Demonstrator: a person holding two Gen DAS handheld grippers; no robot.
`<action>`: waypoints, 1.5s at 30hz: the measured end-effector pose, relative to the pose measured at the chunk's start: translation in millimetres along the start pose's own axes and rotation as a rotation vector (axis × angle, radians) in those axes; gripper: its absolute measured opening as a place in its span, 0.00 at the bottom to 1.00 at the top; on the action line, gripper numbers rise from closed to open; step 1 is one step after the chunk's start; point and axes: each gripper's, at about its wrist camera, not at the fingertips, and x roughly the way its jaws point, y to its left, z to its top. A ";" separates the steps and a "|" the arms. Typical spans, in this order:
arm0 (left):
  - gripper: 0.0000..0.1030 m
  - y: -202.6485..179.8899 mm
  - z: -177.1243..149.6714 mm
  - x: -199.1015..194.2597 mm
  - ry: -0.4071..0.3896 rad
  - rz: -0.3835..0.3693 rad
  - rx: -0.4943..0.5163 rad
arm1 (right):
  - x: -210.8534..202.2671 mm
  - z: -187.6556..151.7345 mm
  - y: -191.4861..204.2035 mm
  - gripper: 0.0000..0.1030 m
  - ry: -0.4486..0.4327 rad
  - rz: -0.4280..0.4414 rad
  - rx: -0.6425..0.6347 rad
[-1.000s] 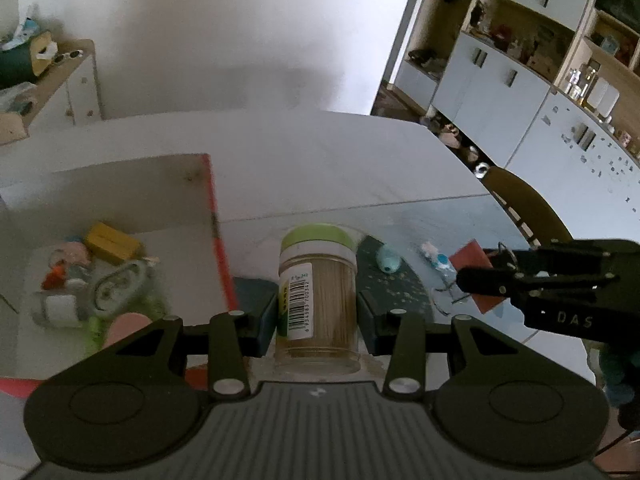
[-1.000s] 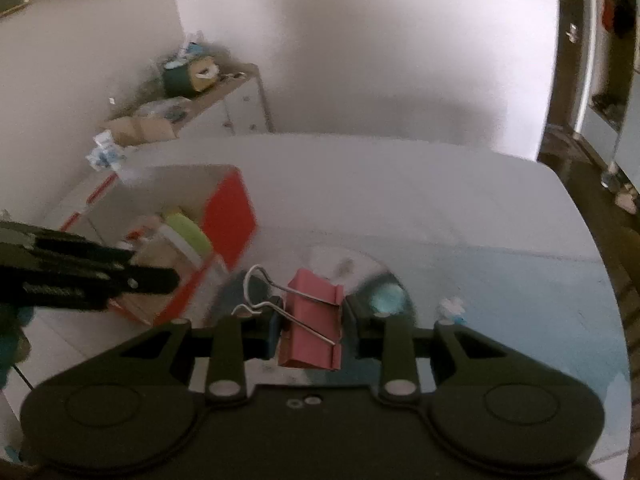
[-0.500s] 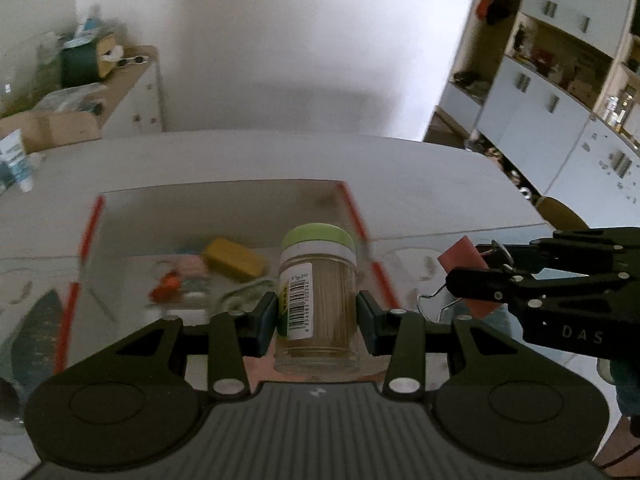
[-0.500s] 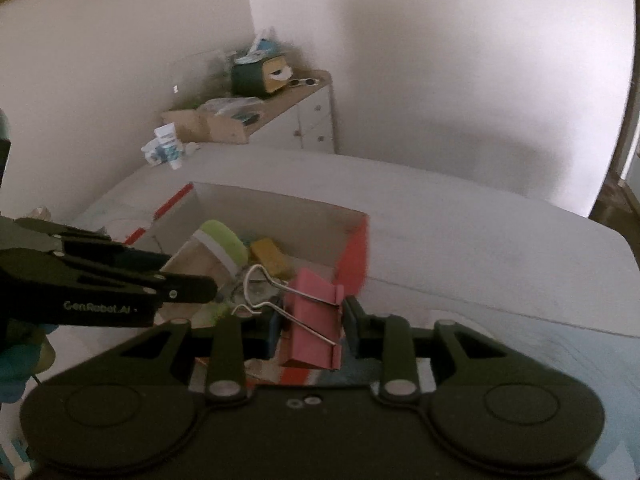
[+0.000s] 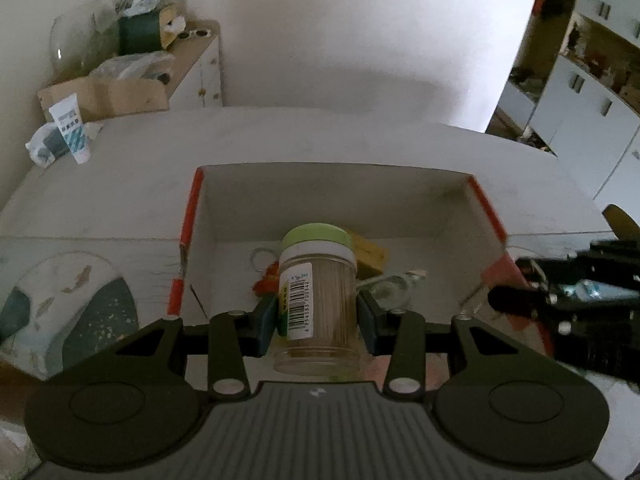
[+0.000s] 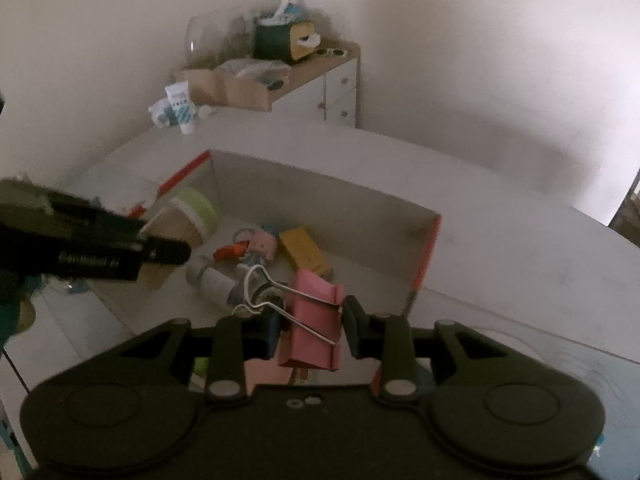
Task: Organize rigid objects
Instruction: 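Carry the jar with the left gripper while the right gripper carries the pink clip into the red box, then open the left gripper on the jar while the right gripper releases the pink clip in the box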
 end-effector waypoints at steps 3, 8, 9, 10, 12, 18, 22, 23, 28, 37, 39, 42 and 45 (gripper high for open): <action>0.40 3.4 6.8 12.1 0.002 0.018 0.022 | 15.6 -0.7 6.7 0.30 0.027 -0.018 -0.027; 0.40 0.7 19.0 38.6 0.022 0.009 0.062 | 34.3 -2.0 14.3 0.30 0.063 -0.014 -0.053; 0.40 0.0 21.2 45.1 0.032 0.005 0.064 | 37.0 -2.8 16.8 0.30 0.069 -0.013 -0.063; 0.40 -0.3 22.9 50.6 0.042 0.000 0.062 | 39.8 -2.5 18.2 0.30 0.076 -0.011 -0.072; 0.40 -2.6 24.6 58.6 0.057 -0.007 0.065 | 44.1 -3.2 20.5 0.30 0.088 -0.009 -0.079; 0.40 -10.5 31.8 82.8 0.104 -0.030 0.083 | 57.4 -6.5 27.0 0.30 0.132 -0.001 -0.099; 0.40 -17.1 33.6 93.6 0.122 -0.046 0.098 | 62.1 -7.9 27.7 0.30 0.150 -0.006 -0.102; 0.40 -18.0 33.4 95.5 0.129 -0.050 0.097 | 63.3 -8.3 27.8 0.30 0.155 -0.008 -0.103; 0.40 -22.0 31.7 105.2 0.171 -0.051 0.115 | 69.9 -10.8 28.5 0.30 0.179 -0.017 -0.100; 0.44 -21.5 27.3 103.4 0.186 -0.034 0.101 | 66.3 -9.8 18.9 0.33 0.193 0.018 -0.055; 0.44 -19.9 25.5 100.1 0.185 -0.031 0.091 | 63.2 -9.6 17.1 0.33 0.186 0.026 -0.047; 0.55 -18.0 23.9 93.0 0.174 -0.026 0.081 | 59.1 -6.7 10.9 0.35 0.173 0.041 -0.033; 0.59 -17.7 22.6 82.1 0.150 -0.024 0.072 | 49.8 -5.1 8.7 0.41 0.156 0.065 -0.019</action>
